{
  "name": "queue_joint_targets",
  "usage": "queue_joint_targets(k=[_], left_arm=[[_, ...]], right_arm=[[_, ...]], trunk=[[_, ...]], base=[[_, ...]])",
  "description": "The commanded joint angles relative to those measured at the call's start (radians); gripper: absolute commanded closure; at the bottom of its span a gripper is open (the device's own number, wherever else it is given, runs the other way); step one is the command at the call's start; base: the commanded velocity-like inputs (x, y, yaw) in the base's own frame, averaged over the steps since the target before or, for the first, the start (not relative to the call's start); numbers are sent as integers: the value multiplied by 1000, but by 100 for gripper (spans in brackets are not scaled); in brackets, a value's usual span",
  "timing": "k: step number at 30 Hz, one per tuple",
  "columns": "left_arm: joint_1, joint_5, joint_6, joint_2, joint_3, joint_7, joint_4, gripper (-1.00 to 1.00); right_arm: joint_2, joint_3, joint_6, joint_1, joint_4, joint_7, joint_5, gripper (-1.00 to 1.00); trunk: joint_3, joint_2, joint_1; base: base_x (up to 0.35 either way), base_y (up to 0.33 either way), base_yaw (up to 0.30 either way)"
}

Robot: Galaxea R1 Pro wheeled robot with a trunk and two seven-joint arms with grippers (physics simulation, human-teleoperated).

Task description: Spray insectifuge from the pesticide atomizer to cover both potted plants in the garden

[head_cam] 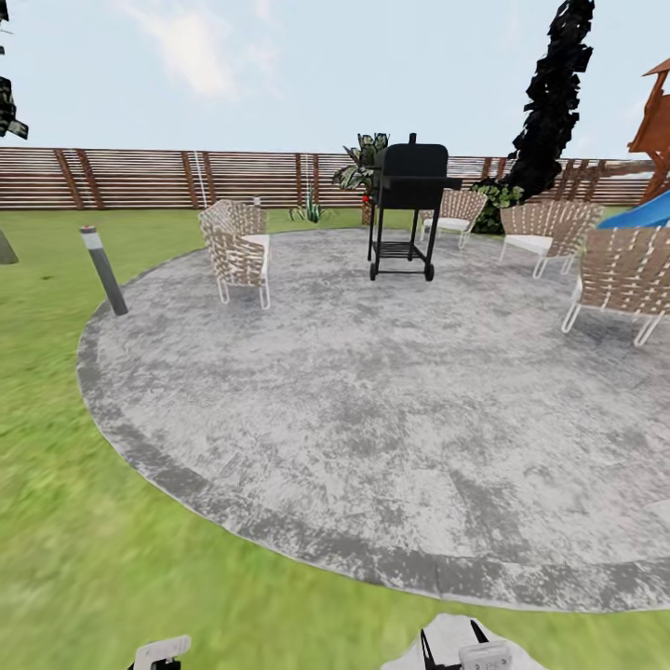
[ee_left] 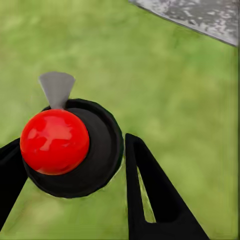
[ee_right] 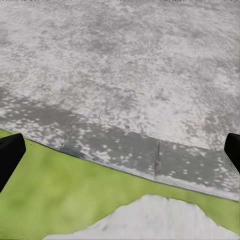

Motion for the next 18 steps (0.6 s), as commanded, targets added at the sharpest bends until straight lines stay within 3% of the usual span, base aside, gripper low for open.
queue_joint_targets(k=[1, 18], left_arm=[[-1, -11, -4, 0, 8, 2, 1, 100], [-1, -11, -4, 0, 8, 2, 1, 100]], right_arm=[[0, 3, -1, -1, 1, -10, 8, -100], [0, 3, -1, -1, 1, -10, 8, -100]], trunk=[[-1, 0, 0], [-1, 0, 0]], base=[[338, -76, 0], [339, -12, 0]])
